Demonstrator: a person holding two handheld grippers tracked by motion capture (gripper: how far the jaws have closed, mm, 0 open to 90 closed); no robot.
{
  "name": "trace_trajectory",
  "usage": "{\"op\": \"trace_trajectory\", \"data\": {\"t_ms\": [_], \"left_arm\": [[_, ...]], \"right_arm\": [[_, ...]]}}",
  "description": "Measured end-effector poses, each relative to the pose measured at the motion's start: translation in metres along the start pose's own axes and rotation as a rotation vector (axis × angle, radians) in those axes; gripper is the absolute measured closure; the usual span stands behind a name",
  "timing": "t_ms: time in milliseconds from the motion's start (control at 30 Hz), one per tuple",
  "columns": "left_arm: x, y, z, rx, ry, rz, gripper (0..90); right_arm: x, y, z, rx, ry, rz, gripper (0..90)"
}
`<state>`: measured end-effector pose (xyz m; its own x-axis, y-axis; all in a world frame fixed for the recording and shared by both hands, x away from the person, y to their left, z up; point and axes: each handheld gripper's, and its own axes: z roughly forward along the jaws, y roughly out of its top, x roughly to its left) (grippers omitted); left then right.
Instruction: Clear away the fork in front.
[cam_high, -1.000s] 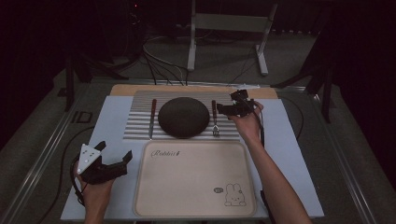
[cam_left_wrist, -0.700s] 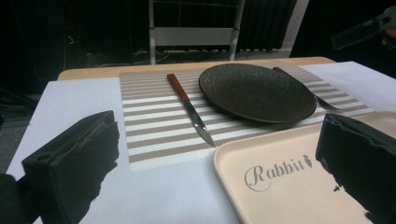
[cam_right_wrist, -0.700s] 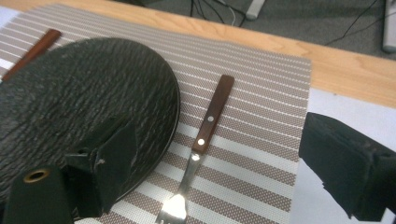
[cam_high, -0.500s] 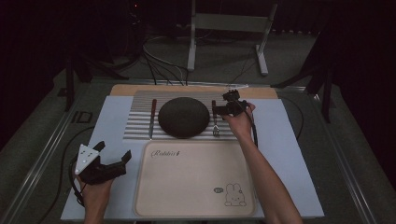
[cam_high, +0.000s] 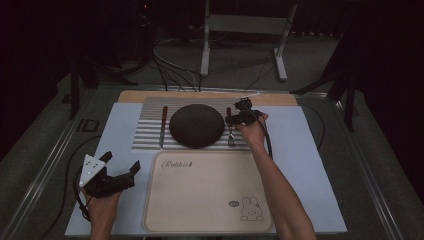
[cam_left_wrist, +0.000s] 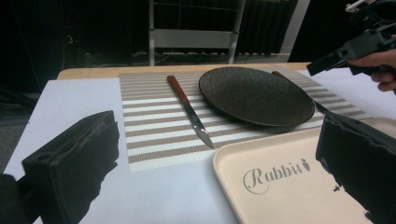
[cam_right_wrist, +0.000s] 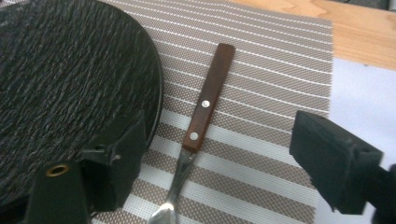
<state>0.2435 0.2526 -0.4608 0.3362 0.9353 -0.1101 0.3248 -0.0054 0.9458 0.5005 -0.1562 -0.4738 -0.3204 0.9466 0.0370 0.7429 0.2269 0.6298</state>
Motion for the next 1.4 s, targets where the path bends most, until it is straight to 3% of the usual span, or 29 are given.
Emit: {"op": "trace_trajectory", "data": {"t_ms": [367, 600, 767, 800, 833, 867, 933, 1100, 1233, 1333, 1400], "left_arm": [[0.002, 0.000, -0.001, -0.007, -0.004, -0.016, 0.1], [0.003, 0.000, -0.002, -0.012, -0.005, -0.024, 0.1], [0.004, 0.000, -0.002, -0.012, -0.005, -0.024, 0.1], [0.004, 0.000, -0.002, -0.011, -0.005, -0.022, 0.1], [0.004, 0.000, -0.002, -0.011, -0.005, -0.022, 0.1], [0.003, 0.000, -0.002, -0.012, -0.005, -0.021, 0.1], [0.003, 0.000, -0.002, -0.009, -0.004, -0.016, 0.1], [0.001, 0.000, -0.002, -0.004, -0.003, -0.011, 0.1], [0.001, -0.001, 0.000, 0.003, -0.003, -0.004, 0.1], [0.001, -0.001, 0.000, 0.004, -0.003, -0.004, 0.1], [0.001, -0.001, 0.000, 0.005, -0.004, -0.002, 0.1]], "right_arm": [[0.006, -0.001, 0.024, 0.058, -0.013, 0.025, 41.1], [0.005, -0.002, 0.036, 0.097, 0.018, 0.086, 61.0], [0.009, -0.003, 0.040, 0.112, -0.008, 0.065, 70.7], [0.011, -0.003, 0.039, 0.127, -0.026, 0.038, 75.1], [0.011, -0.003, 0.039, 0.127, -0.026, 0.038, 75.1], [0.014, -0.004, 0.038, 0.148, -0.044, -0.013, 76.6], [0.015, -0.004, 0.035, 0.172, -0.051, -0.032, 76.9], [0.012, -0.006, 0.033, 0.197, -0.027, -0.019, 76.4], [0.009, -0.005, 0.031, 0.218, 0.011, 0.025, 72.5], [0.010, -0.007, 0.030, 0.213, -0.008, -0.023, 77.4], [0.009, -0.008, 0.029, 0.209, 0.002, -0.025, 77.5]]}}
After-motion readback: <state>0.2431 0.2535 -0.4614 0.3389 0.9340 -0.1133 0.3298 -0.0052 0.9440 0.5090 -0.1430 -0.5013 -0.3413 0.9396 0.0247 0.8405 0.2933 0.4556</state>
